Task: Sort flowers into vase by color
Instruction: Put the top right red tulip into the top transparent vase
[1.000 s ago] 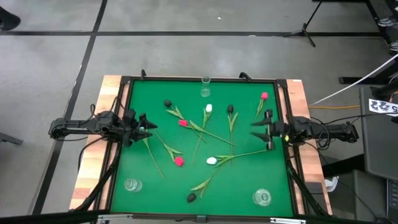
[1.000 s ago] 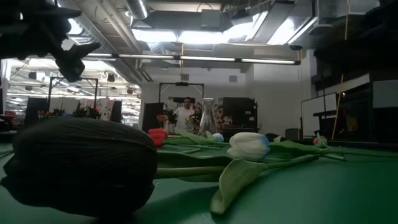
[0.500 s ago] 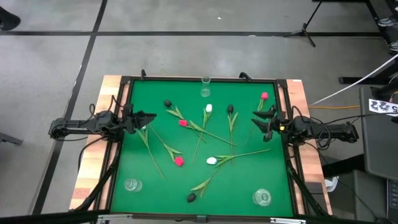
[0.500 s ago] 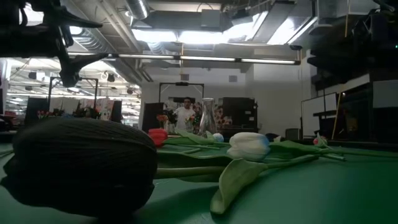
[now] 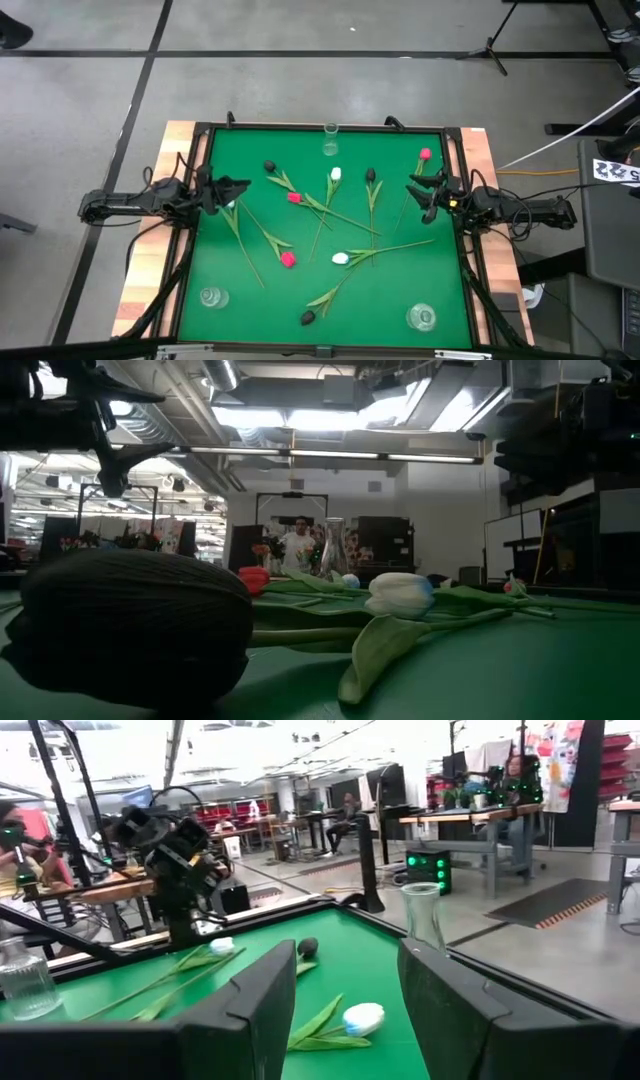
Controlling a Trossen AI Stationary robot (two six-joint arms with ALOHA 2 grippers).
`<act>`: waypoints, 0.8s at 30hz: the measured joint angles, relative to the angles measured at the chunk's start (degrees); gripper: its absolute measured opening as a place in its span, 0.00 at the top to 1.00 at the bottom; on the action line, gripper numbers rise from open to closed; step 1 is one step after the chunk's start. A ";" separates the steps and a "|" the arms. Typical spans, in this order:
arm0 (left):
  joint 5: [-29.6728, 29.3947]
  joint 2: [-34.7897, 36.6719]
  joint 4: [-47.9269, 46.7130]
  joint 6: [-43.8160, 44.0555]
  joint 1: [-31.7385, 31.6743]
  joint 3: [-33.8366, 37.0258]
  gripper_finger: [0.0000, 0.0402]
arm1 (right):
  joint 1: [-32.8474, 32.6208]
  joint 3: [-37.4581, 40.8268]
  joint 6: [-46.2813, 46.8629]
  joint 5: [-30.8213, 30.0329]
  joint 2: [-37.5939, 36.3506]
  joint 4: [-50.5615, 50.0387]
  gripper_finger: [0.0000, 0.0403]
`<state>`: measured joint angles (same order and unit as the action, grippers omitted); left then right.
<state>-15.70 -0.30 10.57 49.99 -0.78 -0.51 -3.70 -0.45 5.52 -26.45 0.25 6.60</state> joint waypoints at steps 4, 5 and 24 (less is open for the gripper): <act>-0.56 0.00 2.26 5.75 -0.01 0.00 0.32 | 0.00 0.00 0.00 0.01 0.00 0.02 0.56; -0.60 0.00 2.25 6.19 -0.02 0.00 0.32 | 0.00 0.00 0.00 -0.03 0.00 0.03 0.56; -1.29 -0.02 7.68 12.50 -0.02 0.04 0.32 | -0.01 0.00 0.24 -0.69 0.00 3.26 0.56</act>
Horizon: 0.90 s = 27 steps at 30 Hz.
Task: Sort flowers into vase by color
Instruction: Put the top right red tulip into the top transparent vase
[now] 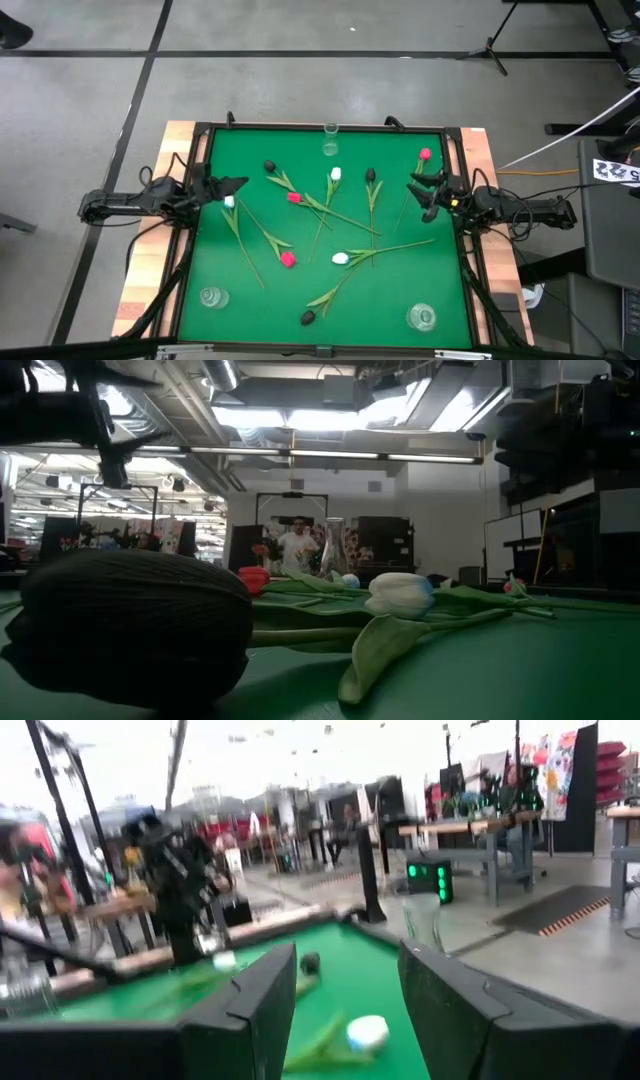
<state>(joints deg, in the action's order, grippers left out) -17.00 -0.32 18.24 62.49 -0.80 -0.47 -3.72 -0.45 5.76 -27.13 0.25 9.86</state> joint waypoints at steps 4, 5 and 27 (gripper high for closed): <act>0.77 0.02 6.82 -4.65 0.00 -1.98 0.32 | 0.00 -0.02 -1.08 -0.42 0.00 8.53 0.56; 0.80 0.02 7.45 -6.24 0.00 -3.13 0.32 | 0.00 -0.11 -2.14 -0.31 0.00 11.38 0.56; 1.03 -29.46 -25.02 -18.49 0.00 -38.97 0.32 | -0.01 -53.83 -27.67 -3.68 22.94 -30.78 0.56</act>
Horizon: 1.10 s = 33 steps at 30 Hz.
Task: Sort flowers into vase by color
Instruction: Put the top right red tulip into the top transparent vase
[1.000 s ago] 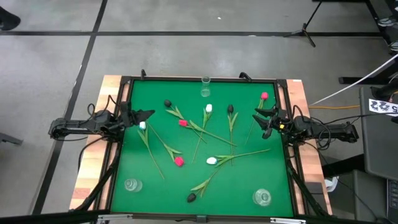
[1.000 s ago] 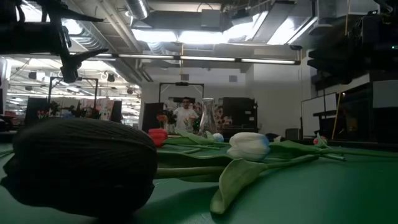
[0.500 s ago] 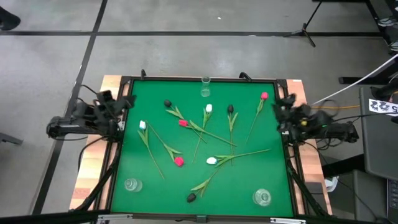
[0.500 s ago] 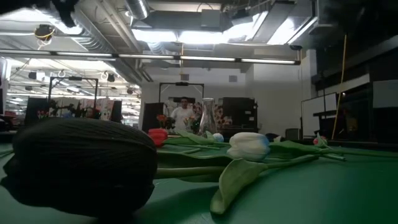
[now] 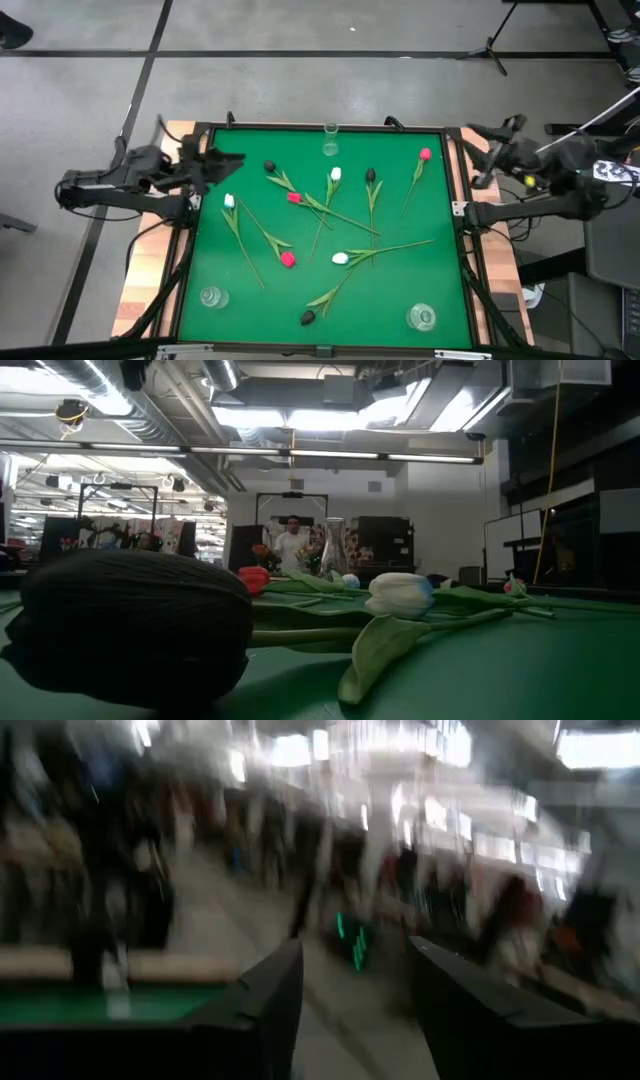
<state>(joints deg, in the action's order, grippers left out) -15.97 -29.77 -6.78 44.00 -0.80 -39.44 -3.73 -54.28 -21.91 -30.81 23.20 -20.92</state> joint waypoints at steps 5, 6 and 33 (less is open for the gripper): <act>0.00 -3.30 -1.12 2.62 -0.17 -1.33 0.32 | 0.02 -13.35 22.07 -14.55 15.59 -27.48 0.56; -0.02 -3.33 -0.76 3.16 -0.27 -1.42 0.32 | 0.02 -15.51 29.59 -16.34 18.52 -33.98 0.56; -1.05 0.54 -2.38 4.03 -4.94 -1.48 0.32 | 25.11 -3.18 62.14 22.66 43.67 -44.01 0.56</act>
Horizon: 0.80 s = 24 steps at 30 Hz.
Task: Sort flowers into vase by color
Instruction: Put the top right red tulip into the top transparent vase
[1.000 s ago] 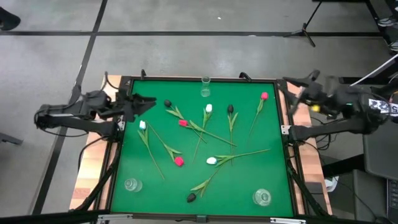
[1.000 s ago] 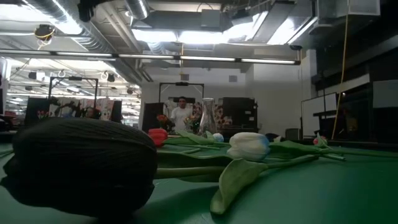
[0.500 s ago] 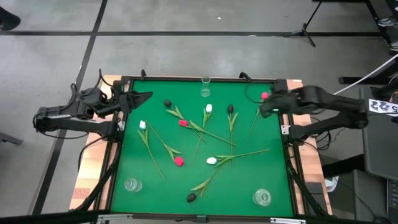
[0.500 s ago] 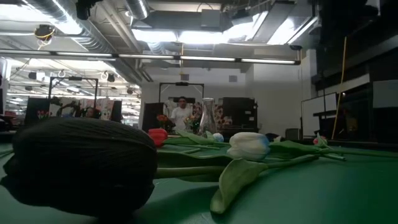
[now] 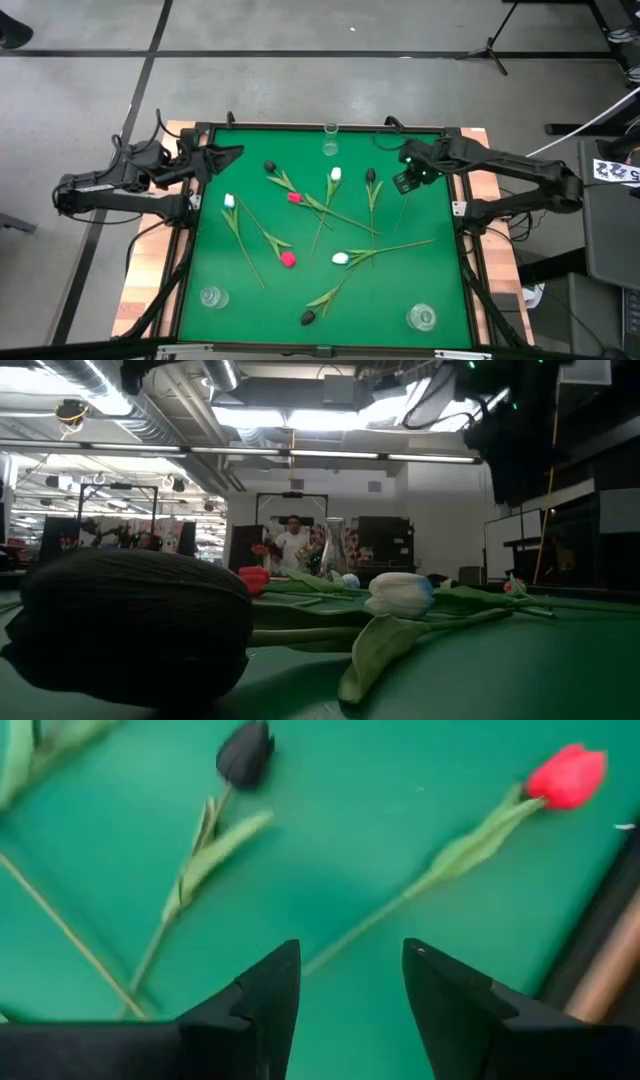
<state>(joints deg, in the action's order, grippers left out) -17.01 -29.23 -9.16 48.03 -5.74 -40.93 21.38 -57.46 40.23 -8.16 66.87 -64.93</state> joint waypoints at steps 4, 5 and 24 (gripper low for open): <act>0.02 0.06 -1.60 0.02 0.00 0.00 0.32 | 6.11 7.64 2.35 0.45 -5.06 1.64 0.56; 0.02 0.05 -1.91 0.02 0.00 0.00 0.32 | 7.43 9.04 2.64 0.49 -5.82 1.77 0.56; 0.04 0.04 -2.84 1.39 0.00 0.02 0.32 | 10.54 19.70 3.08 0.67 3.94 18.06 0.29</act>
<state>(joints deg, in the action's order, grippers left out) -16.97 -29.19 -12.00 49.42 -5.74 -40.91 31.92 -37.76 43.31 -7.48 70.81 -46.87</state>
